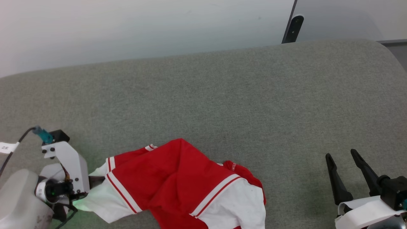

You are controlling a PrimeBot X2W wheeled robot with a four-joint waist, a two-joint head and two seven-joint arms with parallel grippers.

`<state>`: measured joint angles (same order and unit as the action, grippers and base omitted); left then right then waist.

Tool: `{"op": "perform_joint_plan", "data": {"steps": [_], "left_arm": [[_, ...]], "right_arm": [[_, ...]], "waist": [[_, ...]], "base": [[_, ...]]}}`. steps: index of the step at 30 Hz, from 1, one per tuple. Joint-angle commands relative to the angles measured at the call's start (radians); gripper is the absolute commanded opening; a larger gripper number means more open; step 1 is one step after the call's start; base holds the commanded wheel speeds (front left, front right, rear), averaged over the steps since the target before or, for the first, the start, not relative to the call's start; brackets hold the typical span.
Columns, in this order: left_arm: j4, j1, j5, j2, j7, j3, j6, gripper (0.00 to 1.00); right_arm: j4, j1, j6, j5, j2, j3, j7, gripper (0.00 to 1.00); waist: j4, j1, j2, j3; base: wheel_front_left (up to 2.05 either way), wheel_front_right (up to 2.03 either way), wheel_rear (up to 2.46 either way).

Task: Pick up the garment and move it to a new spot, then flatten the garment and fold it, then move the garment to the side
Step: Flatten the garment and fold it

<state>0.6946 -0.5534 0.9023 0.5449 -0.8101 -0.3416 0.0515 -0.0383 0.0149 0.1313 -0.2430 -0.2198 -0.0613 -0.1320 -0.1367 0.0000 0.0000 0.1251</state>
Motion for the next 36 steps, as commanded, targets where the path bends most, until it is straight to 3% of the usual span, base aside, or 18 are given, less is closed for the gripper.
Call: {"op": "perform_joint_plan", "data": {"steps": [1, 3, 6, 8, 13, 21, 28, 36], "left_arm": [[0.018, 0.007, 0.003, -0.014, -0.01, -0.009, -0.009, 0.82], [0.032, 0.008, 0.009, -0.023, -0.021, -0.01, -0.016, 0.55], [0.051, 0.009, 0.004, -0.033, -0.036, -0.023, -0.021, 0.29], [0.061, 0.004, 0.004, -0.038, -0.042, -0.029, -0.018, 0.0], [0.071, -0.02, -0.003, -0.043, -0.016, -0.033, 0.0, 0.0], [0.088, -0.059, -0.014, -0.048, 0.039, -0.039, 0.028, 0.0], [0.112, -0.085, -0.02, -0.066, 0.052, -0.057, 0.044, 0.0], [0.133, -0.112, -0.018, -0.092, 0.063, -0.075, 0.059, 0.0]], "right_arm": [[0.004, 0.006, -0.001, 0.007, 0.004, 0.004, -0.005, 1.0], [0.004, 0.007, -0.001, 0.008, 0.006, 0.003, -0.005, 1.0], [0.003, 0.012, -0.001, 0.009, 0.008, 0.0, -0.002, 1.0], [0.002, 0.016, -0.001, 0.009, 0.009, -0.001, 0.001, 1.0], [0.007, 0.019, -0.001, -0.016, -0.001, -0.039, 0.023, 1.0], [0.079, 0.014, -0.001, -0.118, -0.058, -0.209, 0.12, 1.0], [0.149, 0.026, -0.001, -0.226, -0.122, -0.363, 0.351, 1.0], [0.215, 0.063, -0.001, -0.287, -0.174, -0.41, 0.595, 1.0]], "waist": [[0.001, 0.0, 0.0, 0.001], [0.002, 0.0, 0.0, 0.003], [0.004, 0.0, 0.0, 0.006], [0.004, 0.0, 0.0, 0.008], [0.006, 0.0, 0.0, 0.008], [0.012, 0.0, 0.0, 0.005], [0.021, 0.0, 0.0, 0.006], [0.04, 0.0, 0.0, 0.011]], "base": [[0.0, 0.0, 0.0], [0.0, 0.0, 0.0], [0.0, 0.0, 0.0], [0.0, 0.0, 0.0], [0.0, 0.0, 0.0], [0.0, 0.0, 0.0], [0.0, 0.0, 0.0], [0.0, 0.0, 0.0]]}}
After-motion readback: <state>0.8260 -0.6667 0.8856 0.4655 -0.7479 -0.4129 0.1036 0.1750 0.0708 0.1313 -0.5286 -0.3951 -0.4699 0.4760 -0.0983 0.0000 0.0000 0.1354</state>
